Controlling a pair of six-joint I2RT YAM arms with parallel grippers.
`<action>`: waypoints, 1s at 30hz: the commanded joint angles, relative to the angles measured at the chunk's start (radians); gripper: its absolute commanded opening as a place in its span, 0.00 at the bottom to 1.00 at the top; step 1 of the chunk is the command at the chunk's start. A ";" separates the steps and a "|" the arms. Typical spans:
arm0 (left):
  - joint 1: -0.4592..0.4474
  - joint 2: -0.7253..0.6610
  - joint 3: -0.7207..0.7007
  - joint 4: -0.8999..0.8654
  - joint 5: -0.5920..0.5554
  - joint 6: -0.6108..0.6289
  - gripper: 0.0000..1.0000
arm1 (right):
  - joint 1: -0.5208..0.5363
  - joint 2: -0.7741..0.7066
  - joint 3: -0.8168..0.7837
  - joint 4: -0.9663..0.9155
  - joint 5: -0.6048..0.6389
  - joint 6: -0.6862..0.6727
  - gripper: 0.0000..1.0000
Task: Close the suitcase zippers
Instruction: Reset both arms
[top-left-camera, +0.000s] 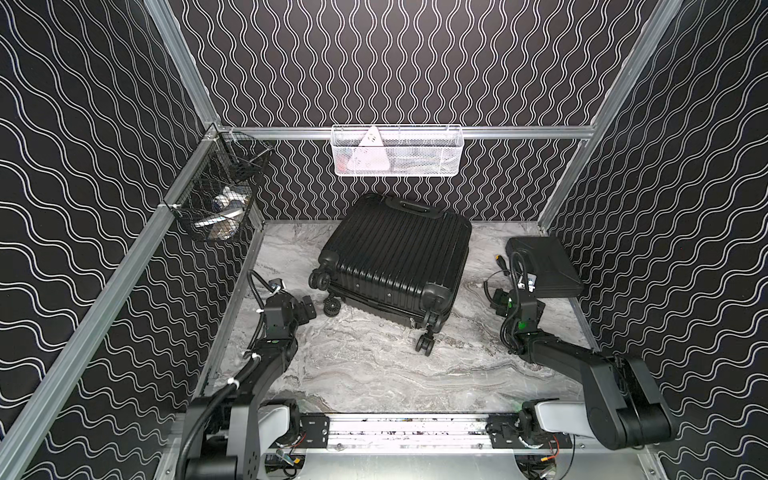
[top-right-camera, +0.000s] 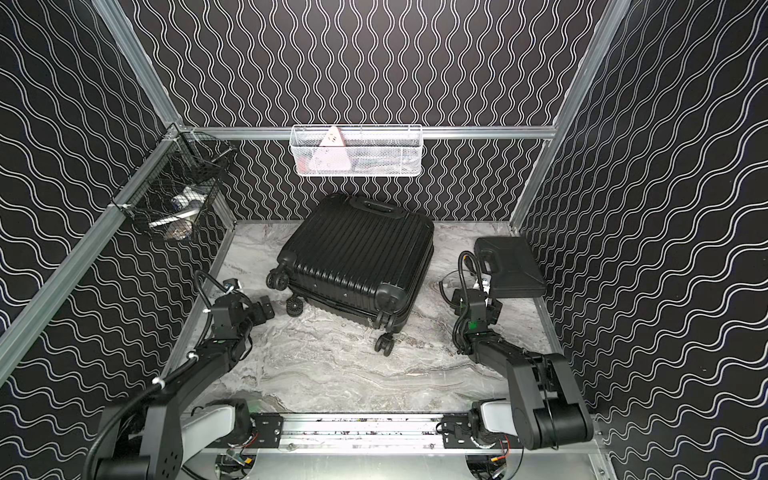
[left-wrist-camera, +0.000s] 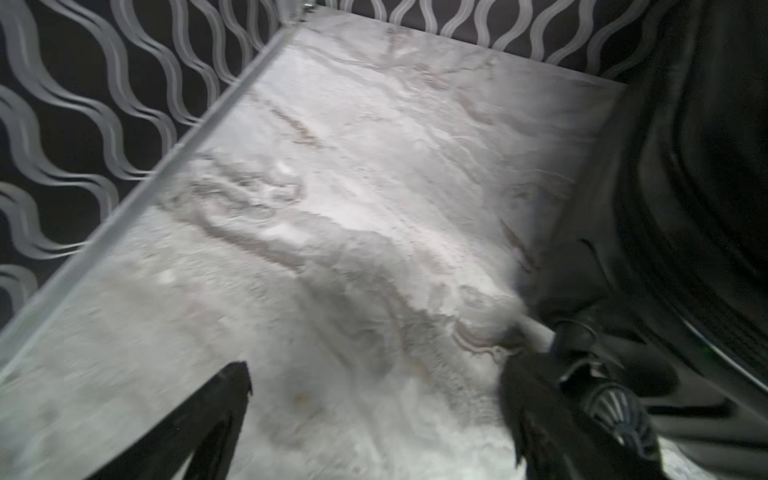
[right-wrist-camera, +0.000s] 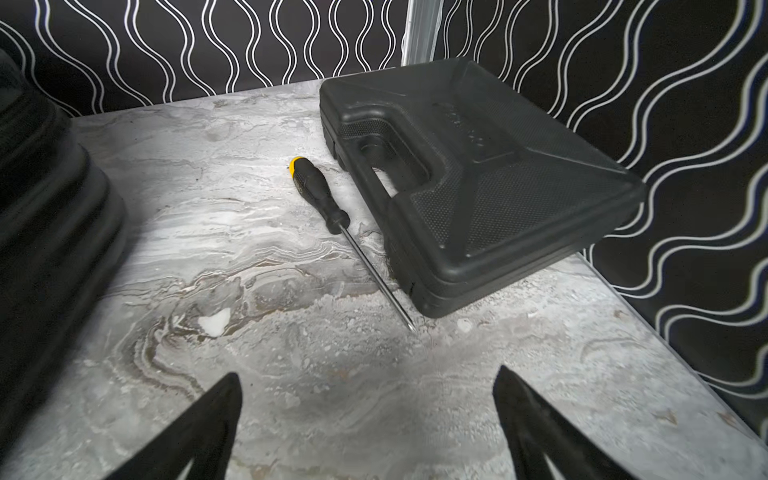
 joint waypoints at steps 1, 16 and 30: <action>-0.004 0.120 -0.081 0.460 0.164 0.084 0.99 | -0.035 0.038 -0.018 0.210 -0.115 -0.016 0.96; -0.068 0.473 -0.001 0.711 0.087 0.129 0.99 | -0.082 0.271 0.018 0.355 -0.186 -0.009 1.00; -0.127 0.469 0.044 0.625 0.006 0.158 0.99 | -0.084 0.304 0.020 0.417 -0.154 -0.015 1.00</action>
